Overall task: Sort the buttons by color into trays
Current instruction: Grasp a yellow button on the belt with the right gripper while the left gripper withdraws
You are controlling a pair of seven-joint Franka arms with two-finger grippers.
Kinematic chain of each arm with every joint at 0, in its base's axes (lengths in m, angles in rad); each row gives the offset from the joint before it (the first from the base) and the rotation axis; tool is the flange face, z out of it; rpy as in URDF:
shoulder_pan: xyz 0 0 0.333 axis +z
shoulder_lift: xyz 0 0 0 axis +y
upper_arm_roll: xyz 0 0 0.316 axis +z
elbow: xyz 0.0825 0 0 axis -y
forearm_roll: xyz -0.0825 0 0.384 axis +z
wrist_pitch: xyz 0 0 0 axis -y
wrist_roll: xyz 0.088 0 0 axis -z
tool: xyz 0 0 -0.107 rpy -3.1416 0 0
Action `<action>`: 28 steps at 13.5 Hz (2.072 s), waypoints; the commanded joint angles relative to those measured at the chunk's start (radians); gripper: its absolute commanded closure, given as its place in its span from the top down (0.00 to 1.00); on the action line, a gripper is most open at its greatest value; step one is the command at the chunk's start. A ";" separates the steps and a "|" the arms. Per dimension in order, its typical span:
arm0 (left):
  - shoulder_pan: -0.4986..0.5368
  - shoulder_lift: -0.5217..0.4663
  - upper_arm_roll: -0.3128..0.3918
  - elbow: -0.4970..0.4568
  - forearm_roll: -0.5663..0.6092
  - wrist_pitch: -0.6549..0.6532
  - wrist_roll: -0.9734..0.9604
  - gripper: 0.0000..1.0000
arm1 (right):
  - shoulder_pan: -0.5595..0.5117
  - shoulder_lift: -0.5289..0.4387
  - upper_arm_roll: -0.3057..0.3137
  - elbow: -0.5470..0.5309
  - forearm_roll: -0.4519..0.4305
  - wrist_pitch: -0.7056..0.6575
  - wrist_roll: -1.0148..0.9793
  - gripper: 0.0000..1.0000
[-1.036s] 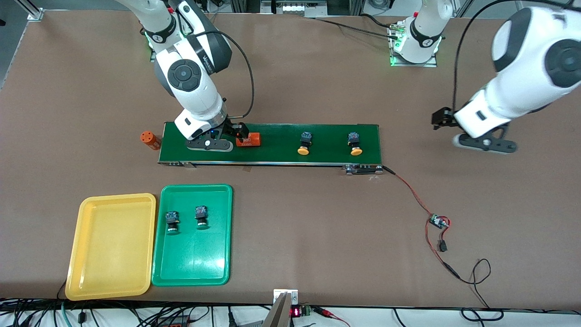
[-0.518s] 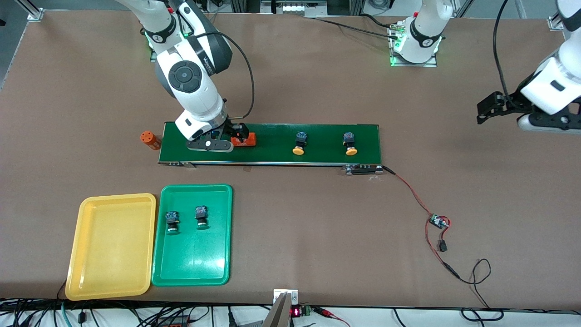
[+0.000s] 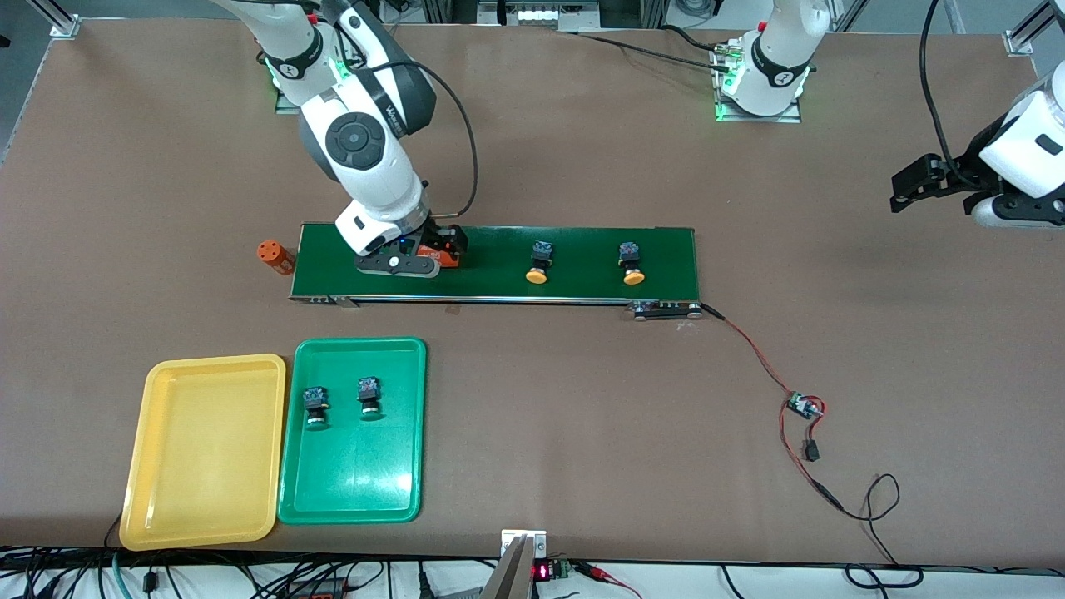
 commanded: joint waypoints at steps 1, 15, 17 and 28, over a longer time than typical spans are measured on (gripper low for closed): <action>0.003 -0.009 -0.006 0.013 0.022 -0.029 0.018 1.00 | 0.042 0.003 0.003 0.010 0.027 0.003 0.067 1.00; 0.026 -0.009 -0.004 0.016 0.022 -0.076 0.018 1.00 | 0.177 0.137 0.000 0.093 0.015 0.119 0.254 1.00; 0.026 -0.009 0.002 0.016 0.022 -0.078 0.018 1.00 | 0.177 0.171 -0.004 0.125 -0.006 0.119 0.251 1.00; 0.025 -0.009 -0.016 0.019 0.022 -0.084 0.008 1.00 | 0.173 0.268 -0.004 0.148 -0.075 0.130 0.242 0.38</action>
